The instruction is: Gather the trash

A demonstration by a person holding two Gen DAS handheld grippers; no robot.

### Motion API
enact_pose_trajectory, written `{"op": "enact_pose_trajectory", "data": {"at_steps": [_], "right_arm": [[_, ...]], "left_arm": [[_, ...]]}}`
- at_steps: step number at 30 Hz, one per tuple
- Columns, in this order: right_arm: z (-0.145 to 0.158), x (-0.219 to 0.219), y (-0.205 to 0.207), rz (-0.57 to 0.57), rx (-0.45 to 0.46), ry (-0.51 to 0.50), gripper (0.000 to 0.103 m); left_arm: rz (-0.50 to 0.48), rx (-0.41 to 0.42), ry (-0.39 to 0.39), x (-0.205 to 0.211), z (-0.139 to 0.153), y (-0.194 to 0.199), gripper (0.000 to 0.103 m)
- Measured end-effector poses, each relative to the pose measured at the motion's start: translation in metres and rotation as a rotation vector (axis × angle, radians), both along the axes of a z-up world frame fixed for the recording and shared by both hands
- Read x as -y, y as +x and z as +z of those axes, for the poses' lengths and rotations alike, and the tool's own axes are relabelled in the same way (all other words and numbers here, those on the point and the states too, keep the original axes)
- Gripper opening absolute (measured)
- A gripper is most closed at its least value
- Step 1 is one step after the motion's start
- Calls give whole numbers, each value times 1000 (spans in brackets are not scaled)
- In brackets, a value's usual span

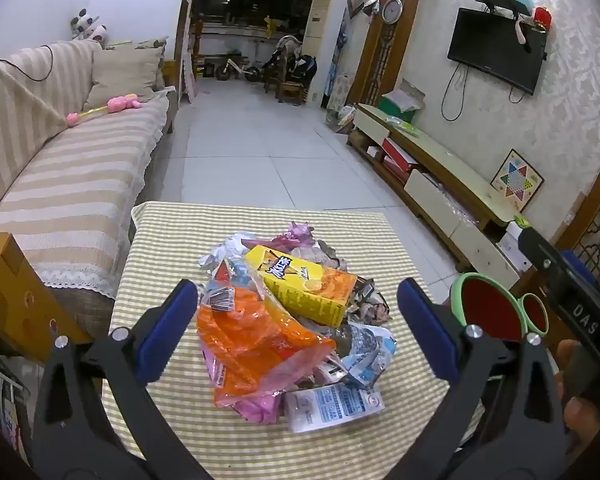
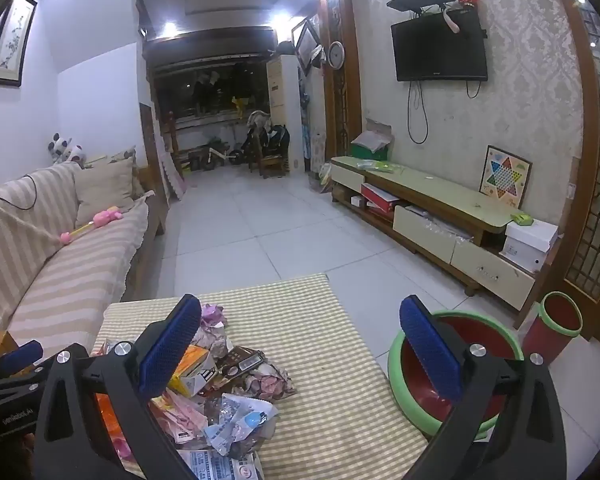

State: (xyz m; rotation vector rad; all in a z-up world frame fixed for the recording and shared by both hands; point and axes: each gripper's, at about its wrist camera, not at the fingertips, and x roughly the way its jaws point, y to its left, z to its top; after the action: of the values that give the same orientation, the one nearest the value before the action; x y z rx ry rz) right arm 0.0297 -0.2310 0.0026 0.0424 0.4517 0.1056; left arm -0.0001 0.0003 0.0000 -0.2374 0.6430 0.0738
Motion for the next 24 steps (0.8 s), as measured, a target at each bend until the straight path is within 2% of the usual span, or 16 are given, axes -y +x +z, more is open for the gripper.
{"op": "enact_pose_trajectory", "data": {"at_steps": [20, 24], "right_arm": [[-1, -1, 0, -6, 5, -1, 96], [-10, 0, 1, 0, 2, 5, 96]], "left_arm": [[2, -19, -9, -3, -11, 2, 98], [3, -19, -10, -2, -12, 2, 98]]}}
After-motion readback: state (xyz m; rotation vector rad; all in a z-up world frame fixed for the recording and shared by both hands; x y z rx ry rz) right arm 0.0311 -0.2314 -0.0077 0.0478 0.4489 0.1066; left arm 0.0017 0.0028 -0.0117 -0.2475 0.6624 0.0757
